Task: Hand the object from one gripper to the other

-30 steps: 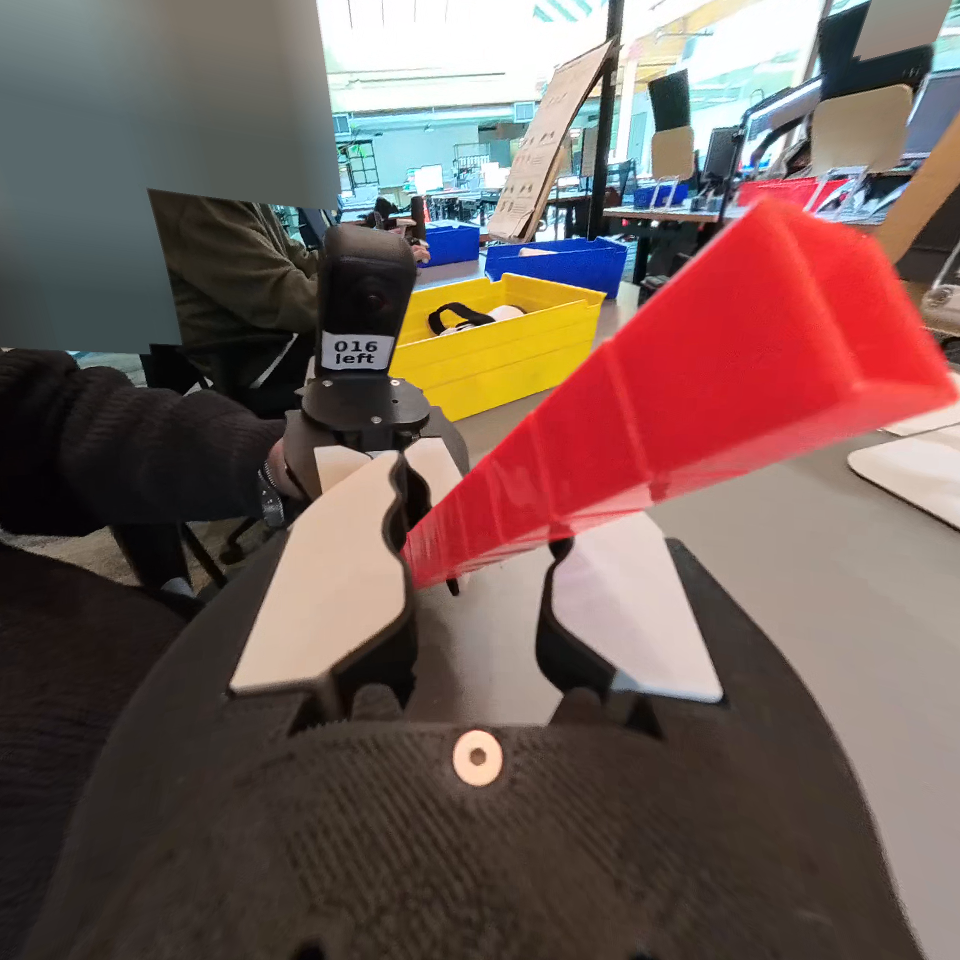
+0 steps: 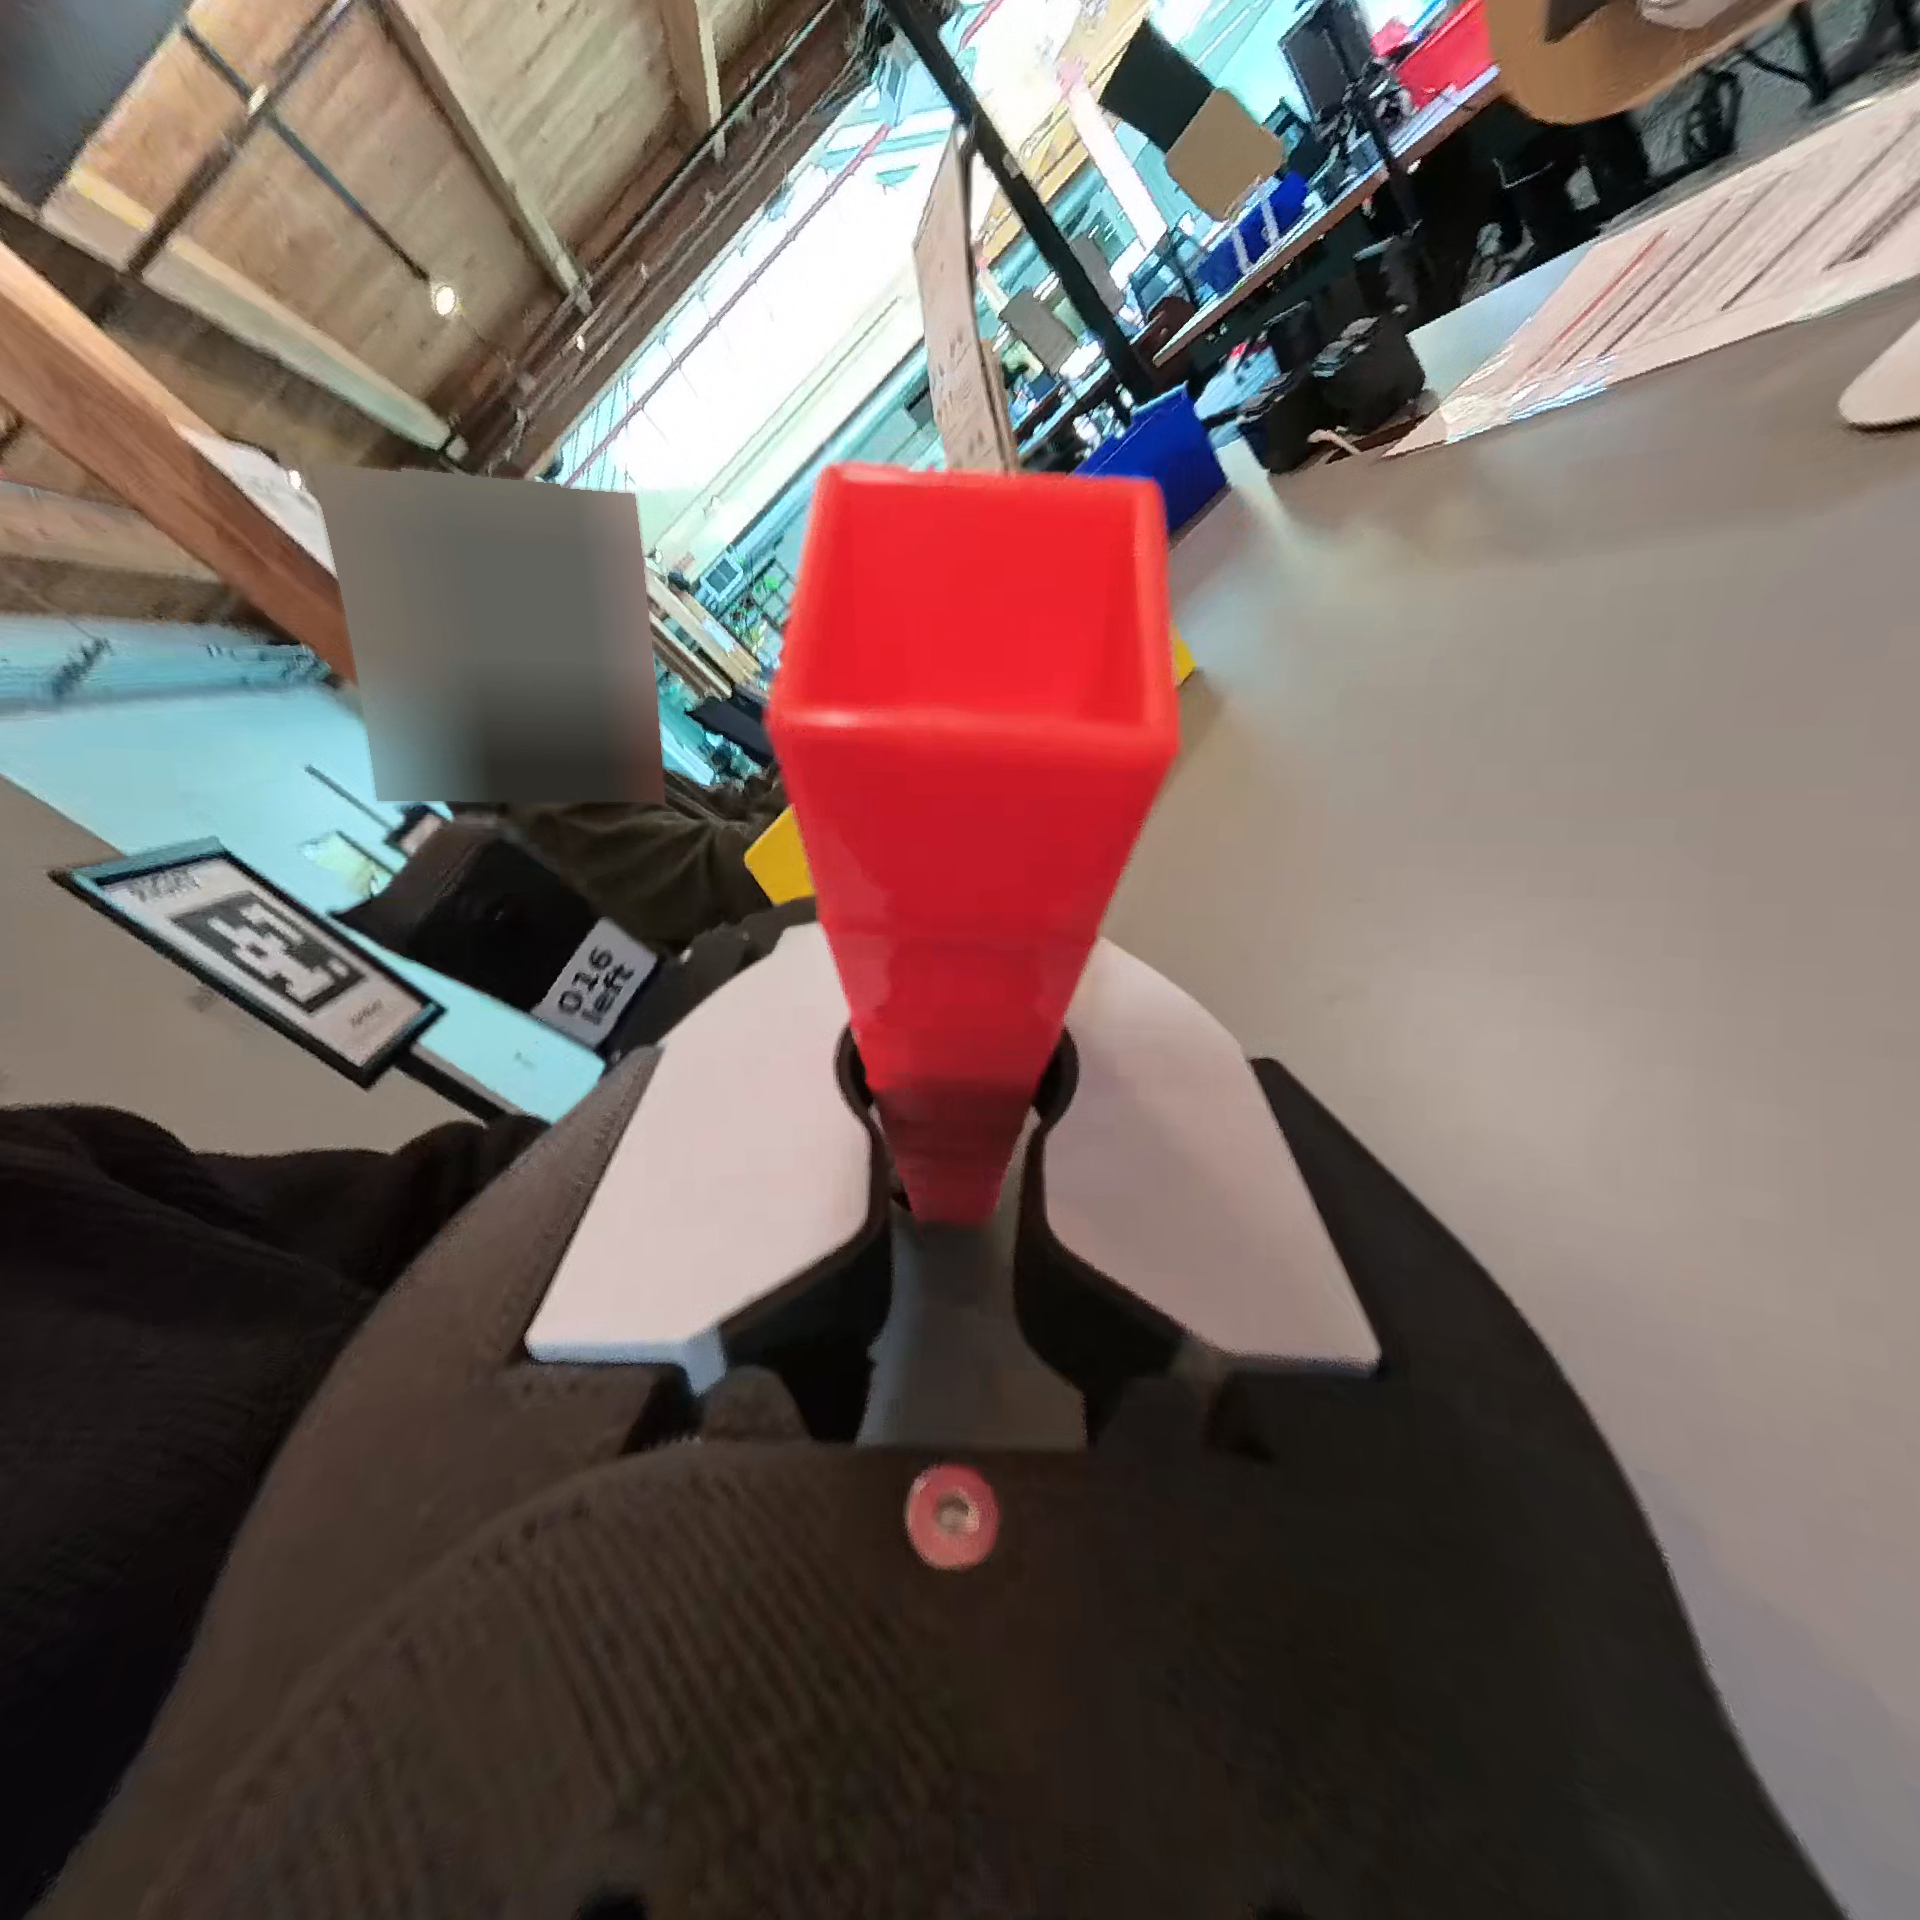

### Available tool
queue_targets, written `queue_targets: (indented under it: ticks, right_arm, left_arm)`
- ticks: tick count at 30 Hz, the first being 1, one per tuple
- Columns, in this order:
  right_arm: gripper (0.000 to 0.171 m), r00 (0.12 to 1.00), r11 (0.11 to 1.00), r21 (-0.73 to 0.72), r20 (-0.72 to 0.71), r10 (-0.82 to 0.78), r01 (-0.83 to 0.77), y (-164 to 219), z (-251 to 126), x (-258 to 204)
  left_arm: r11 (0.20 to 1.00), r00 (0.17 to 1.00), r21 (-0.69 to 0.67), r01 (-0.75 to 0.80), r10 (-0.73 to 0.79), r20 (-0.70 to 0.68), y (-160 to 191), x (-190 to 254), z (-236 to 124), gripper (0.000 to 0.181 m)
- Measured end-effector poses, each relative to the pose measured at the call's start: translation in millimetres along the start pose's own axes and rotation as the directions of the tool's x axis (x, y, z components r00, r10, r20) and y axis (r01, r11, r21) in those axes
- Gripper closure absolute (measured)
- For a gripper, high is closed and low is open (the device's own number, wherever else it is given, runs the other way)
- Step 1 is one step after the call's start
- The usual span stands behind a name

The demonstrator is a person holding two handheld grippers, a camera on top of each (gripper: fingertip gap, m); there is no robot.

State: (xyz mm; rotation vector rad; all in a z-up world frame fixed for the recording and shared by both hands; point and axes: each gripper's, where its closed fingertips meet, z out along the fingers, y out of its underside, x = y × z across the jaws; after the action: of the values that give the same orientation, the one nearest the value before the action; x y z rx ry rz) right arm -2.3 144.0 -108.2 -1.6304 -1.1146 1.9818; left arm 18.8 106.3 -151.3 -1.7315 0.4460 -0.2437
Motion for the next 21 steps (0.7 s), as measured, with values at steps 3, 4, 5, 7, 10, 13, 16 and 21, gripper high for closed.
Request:
queue_targets:
  ticks: [3,4,5,7,10,13,16,21]
  right_arm:
    - [0.148,0.996,0.997,-0.055,0.074,-0.052,0.056,7.4,4.3,-14.3]
    - [0.148,0.992,0.995,-0.073,0.114,-0.054,0.062,10.9,5.9,-21.1]
    - [0.148,0.987,0.994,-0.088,0.154,-0.052,0.066,14.3,7.3,-27.9]
    - [0.148,0.971,0.990,-0.127,0.235,-0.036,0.067,22.4,9.2,-40.7]
    - [0.148,0.955,0.976,-0.195,0.294,-0.035,0.096,36.6,11.6,-50.9]
    - [0.148,0.949,0.958,-0.241,0.305,-0.076,0.154,48.0,13.7,-54.5]
    - [0.148,0.948,0.950,-0.255,0.301,-0.098,0.179,52.4,15.0,-54.8]
    - [0.148,0.948,0.946,-0.262,0.301,-0.106,0.189,54.7,15.3,-54.9]
  left_arm:
    - [0.987,0.983,-0.002,0.160,-0.160,-0.094,1.7,2.8,-0.1,0.102]
    - [0.976,0.964,-0.009,0.219,-0.218,-0.154,1.6,7.6,-0.7,0.109]
    - [0.957,0.933,-0.027,0.290,-0.289,-0.216,1.9,12.6,-1.1,0.113]
    - [0.891,0.814,-0.092,0.445,-0.445,-0.374,0.3,27.2,-3.7,0.118]
    - [0.789,0.617,-0.167,0.592,-0.576,-0.536,-10.3,41.7,-11.2,0.122]
    - [0.796,0.602,-0.188,0.576,-0.568,-0.561,-10.4,46.7,-14.0,0.134]
    - [0.830,0.632,-0.219,0.513,-0.538,-0.559,-3.4,54.3,-13.6,0.145]
    - [0.871,0.688,-0.223,0.437,-0.484,-0.541,2.9,59.5,-11.1,0.156]
